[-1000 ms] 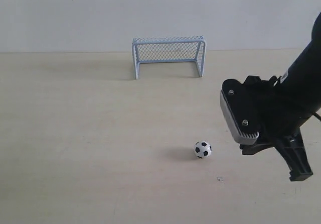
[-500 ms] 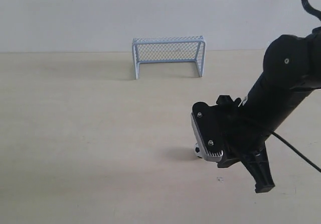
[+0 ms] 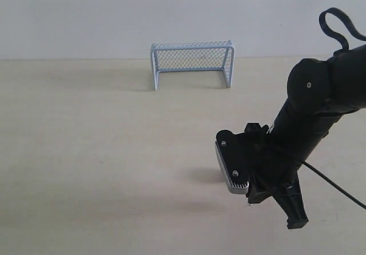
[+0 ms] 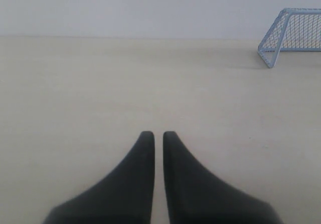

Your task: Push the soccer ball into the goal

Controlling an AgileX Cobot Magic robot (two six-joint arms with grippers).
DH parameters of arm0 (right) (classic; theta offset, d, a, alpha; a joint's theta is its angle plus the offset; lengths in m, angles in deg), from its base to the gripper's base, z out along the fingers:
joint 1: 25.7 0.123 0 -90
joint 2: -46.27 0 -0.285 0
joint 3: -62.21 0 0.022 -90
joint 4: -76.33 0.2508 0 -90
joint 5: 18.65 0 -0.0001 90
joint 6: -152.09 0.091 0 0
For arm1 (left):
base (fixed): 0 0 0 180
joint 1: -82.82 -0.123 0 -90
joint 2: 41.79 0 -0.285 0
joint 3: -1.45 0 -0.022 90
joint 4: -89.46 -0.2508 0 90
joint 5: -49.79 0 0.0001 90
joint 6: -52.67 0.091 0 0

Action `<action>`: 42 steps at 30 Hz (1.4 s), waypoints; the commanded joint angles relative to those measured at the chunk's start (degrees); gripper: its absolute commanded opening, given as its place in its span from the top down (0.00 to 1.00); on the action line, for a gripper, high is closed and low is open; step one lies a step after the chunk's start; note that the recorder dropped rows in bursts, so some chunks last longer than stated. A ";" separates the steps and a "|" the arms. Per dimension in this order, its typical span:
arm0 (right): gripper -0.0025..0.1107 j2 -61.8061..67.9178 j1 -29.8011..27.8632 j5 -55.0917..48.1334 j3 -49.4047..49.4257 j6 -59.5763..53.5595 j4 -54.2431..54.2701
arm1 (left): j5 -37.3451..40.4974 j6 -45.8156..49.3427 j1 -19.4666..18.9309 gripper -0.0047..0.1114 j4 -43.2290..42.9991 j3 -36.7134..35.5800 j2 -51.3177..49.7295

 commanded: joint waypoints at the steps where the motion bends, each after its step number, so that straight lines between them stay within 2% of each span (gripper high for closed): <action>1: 0.98 -0.02 0.12 0.56 -0.11 0.11 0.21 | 0.08 -0.30 -0.11 0.91 0.06 0.19 0.13; 11: 0.98 -0.02 0.12 1.50 -0.67 0.11 1.69 | 0.08 -0.30 -0.11 0.91 0.06 0.19 0.13; 16: 0.98 -0.02 0.12 -1.36 -3.81 0.89 1.35 | 0.08 -0.30 -0.11 0.91 0.06 0.19 0.13; 30: 0.98 2.63 0.12 1.27 -3.81 1.44 -0.19 | 0.08 -0.30 -0.11 0.91 0.06 0.19 0.13; 42: 0.98 2.84 0.12 -9.48 -3.70 2.19 1.01 | 0.08 -0.30 -0.11 0.91 0.06 0.19 0.13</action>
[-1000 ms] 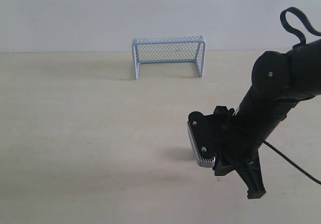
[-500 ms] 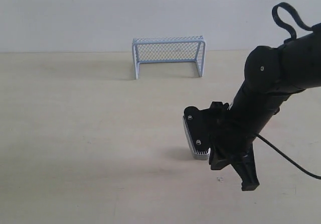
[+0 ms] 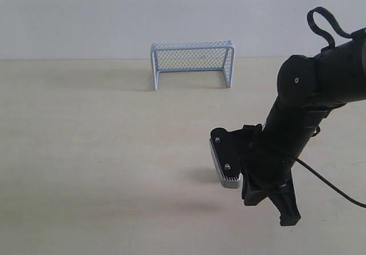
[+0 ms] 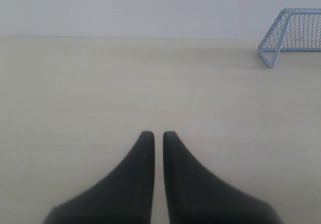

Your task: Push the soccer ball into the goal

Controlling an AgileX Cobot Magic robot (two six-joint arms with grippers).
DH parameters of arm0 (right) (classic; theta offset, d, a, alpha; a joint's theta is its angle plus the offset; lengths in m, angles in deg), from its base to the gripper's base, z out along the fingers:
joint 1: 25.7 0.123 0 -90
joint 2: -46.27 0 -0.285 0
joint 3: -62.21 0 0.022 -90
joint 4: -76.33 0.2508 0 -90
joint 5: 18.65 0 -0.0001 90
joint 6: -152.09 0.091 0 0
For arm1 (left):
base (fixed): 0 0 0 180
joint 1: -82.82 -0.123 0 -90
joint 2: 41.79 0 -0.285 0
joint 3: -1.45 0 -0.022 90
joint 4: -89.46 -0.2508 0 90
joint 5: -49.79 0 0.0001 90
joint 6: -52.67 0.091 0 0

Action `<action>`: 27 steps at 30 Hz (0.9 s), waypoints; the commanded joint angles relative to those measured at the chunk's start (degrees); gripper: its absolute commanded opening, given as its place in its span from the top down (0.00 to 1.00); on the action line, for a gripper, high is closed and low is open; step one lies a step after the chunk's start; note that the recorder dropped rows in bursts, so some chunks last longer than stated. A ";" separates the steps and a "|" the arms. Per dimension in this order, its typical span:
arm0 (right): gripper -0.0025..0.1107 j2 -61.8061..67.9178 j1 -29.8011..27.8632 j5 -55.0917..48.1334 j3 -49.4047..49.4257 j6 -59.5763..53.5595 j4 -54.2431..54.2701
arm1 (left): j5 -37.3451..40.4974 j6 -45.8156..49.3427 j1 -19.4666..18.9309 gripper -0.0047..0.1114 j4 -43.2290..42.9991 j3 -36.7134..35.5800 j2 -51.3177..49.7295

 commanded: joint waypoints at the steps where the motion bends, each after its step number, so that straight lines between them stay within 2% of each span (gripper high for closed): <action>1: 0.98 -0.20 0.12 -5.58 -0.18 1.03 0.18 | 0.08 -0.30 -0.11 0.91 0.06 0.19 0.13; 4: 0.98 -0.20 0.12 -3.71 -0.18 2.00 0.07 | 0.08 -0.30 -0.11 0.91 0.06 0.19 0.13; 7: 0.98 2.62 0.12 4.88 -2.93 0.46 -0.90 | 0.08 -0.30 -0.11 0.91 0.06 0.19 0.13; 9: 0.98 6.08 0.12 18.05 -8.50 -0.63 -2.77 | 0.08 -0.30 -0.11 0.91 0.06 0.19 0.13; 11: 0.98 6.65 -0.02 34.74 -12.46 9.88 -2.78 | 0.08 -0.30 -0.11 0.91 0.06 0.19 0.13; 12: 0.98 5.81 0.09 37.21 -12.96 11.00 -4.01 | 0.08 -0.30 -0.11 0.91 0.06 0.19 0.13; 15: 0.98 1.78 1.23 37.61 -11.75 10.63 -5.79 | 0.08 -0.30 -0.11 0.91 0.06 0.19 0.13; 20: 0.98 -3.53 1.23 29.45 -6.99 10.94 -5.79 | 0.08 -0.30 -0.11 0.91 0.06 0.19 0.13; 27: 0.98 -11.70 1.23 20.17 2.30 23.23 -5.79 | 0.08 -0.30 -0.11 0.91 0.06 0.19 0.13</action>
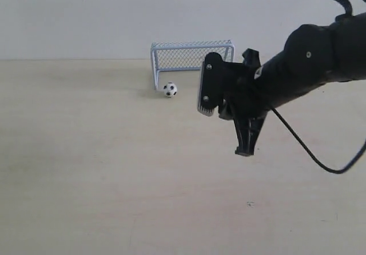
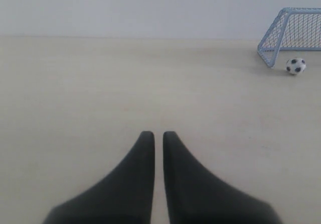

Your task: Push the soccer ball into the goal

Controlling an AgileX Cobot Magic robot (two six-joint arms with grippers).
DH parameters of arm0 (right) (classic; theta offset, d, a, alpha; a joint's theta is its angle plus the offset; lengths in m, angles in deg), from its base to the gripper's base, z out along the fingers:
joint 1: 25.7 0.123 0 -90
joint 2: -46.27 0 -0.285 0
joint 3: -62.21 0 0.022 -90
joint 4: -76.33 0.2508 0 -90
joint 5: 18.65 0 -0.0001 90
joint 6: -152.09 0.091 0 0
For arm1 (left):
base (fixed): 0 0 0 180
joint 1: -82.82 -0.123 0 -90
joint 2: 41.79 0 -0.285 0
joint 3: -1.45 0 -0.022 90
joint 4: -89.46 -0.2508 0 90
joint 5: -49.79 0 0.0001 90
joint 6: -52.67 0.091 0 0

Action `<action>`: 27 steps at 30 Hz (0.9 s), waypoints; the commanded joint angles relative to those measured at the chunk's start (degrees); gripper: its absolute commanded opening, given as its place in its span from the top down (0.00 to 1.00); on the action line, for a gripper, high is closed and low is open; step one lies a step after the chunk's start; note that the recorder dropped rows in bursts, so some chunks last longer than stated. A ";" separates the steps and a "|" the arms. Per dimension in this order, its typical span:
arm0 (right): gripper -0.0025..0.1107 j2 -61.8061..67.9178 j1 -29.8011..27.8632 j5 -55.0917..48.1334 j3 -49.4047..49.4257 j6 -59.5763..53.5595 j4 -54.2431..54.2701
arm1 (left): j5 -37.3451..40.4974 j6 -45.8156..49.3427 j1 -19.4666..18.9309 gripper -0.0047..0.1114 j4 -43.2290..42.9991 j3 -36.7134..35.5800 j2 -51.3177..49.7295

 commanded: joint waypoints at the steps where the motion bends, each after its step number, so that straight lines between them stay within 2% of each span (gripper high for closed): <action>1: 0.98 -6.05 0.02 -6.76 5.12 7.39 -0.11 | 0.08 -0.30 -0.11 0.91 0.06 0.19 0.13; 14: 0.98 -29.79 0.05 -9.03 19.21 15.93 4.83 | 0.08 -0.30 -0.11 0.91 0.06 0.19 0.13; 18: 0.98 -34.58 0.05 -10.98 19.71 21.32 4.87 | 0.08 -0.30 -0.11 0.91 0.06 0.19 0.13; 22: 0.98 -39.65 0.15 -17.68 19.71 25.29 6.39 | 0.08 -0.30 -0.11 0.91 0.06 0.19 0.13; 27: 0.98 -44.67 0.15 -19.17 19.71 29.13 6.39 | 0.08 -0.30 -0.11 0.91 0.06 0.19 0.13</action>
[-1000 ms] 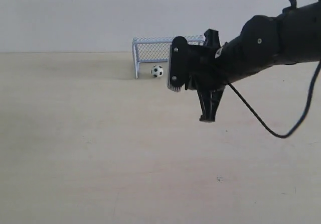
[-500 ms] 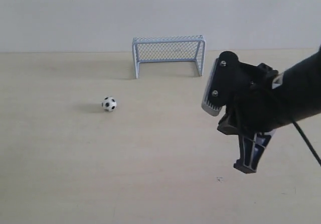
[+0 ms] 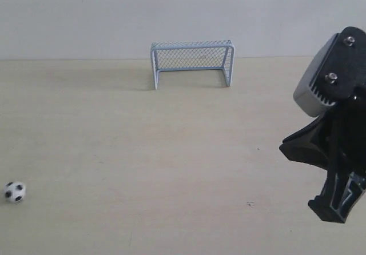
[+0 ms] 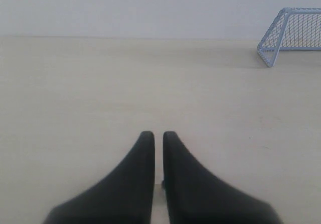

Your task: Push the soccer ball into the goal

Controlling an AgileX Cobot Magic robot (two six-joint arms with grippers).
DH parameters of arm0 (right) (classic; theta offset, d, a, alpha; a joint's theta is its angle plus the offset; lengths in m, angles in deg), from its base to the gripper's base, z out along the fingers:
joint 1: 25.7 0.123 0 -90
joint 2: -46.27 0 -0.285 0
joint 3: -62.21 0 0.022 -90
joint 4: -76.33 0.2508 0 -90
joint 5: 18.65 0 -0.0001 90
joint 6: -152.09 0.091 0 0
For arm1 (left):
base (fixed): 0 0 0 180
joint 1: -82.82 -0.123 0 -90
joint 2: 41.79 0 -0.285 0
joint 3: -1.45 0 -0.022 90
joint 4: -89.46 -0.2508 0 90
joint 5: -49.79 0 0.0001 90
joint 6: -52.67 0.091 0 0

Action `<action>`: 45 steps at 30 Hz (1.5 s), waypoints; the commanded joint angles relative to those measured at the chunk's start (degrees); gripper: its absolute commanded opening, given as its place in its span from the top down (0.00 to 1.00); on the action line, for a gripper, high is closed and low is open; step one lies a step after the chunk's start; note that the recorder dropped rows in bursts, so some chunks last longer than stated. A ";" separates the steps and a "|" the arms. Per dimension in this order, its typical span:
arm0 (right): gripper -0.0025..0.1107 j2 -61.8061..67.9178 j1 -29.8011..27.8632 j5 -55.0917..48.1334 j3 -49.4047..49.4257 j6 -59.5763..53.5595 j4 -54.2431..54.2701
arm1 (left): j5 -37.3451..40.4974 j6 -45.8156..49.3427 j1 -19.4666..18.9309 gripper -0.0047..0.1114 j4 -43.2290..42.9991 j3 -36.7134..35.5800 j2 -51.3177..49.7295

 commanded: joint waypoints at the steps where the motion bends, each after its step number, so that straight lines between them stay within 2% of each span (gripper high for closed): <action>1: 0.98 -3.51 0.15 -2.92 0.04 1.82 0.48 | -0.04 -0.30 -0.11 0.91 0.06 0.19 0.13; 8: 0.98 -7.12 0.15 -2.63 3.86 1.82 0.69 | -0.04 -0.30 -0.11 0.91 0.06 0.19 0.13; 14: 0.98 -7.10 0.15 -2.24 3.84 4.79 2.09 | -0.04 -0.30 -0.11 0.91 0.06 0.19 0.13; 45: 0.98 -7.10 0.15 -0.47 3.84 5.20 4.04 | 0.08 -0.30 -0.11 0.91 0.06 0.19 0.13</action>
